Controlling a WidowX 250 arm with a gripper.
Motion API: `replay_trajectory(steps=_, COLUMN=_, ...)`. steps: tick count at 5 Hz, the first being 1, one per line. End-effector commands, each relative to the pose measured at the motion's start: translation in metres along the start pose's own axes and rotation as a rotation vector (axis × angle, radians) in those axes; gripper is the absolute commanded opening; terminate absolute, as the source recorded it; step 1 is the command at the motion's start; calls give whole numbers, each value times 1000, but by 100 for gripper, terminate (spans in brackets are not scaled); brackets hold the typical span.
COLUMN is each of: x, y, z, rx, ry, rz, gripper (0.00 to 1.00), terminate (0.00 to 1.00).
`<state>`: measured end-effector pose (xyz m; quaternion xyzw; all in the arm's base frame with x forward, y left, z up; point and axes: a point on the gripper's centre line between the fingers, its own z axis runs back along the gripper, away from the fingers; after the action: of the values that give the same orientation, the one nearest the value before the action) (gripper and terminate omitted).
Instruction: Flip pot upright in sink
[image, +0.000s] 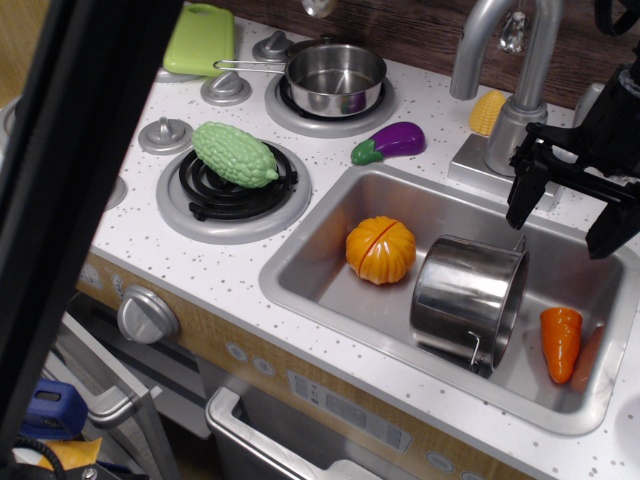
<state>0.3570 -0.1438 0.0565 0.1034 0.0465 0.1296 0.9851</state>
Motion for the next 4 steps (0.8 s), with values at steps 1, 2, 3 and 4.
replay_trajectory(steps=1, x=0, y=0, z=0, rx=0, ry=0, rz=0, gripper=100, terminate=0)
replay_trajectory(steps=2, x=-3, y=-11, z=-7, rx=161, ry=-14, rz=28, gripper=100, terminate=0)
replay_trajectory(steps=3, x=-4, y=-13, z=-17, rx=232, ry=-46, rz=23, gripper=100, terminate=0)
replay_trajectory(steps=4, x=-5, y=-13, z=-26, rx=281, ry=-75, rz=27, gripper=100, terminate=0)
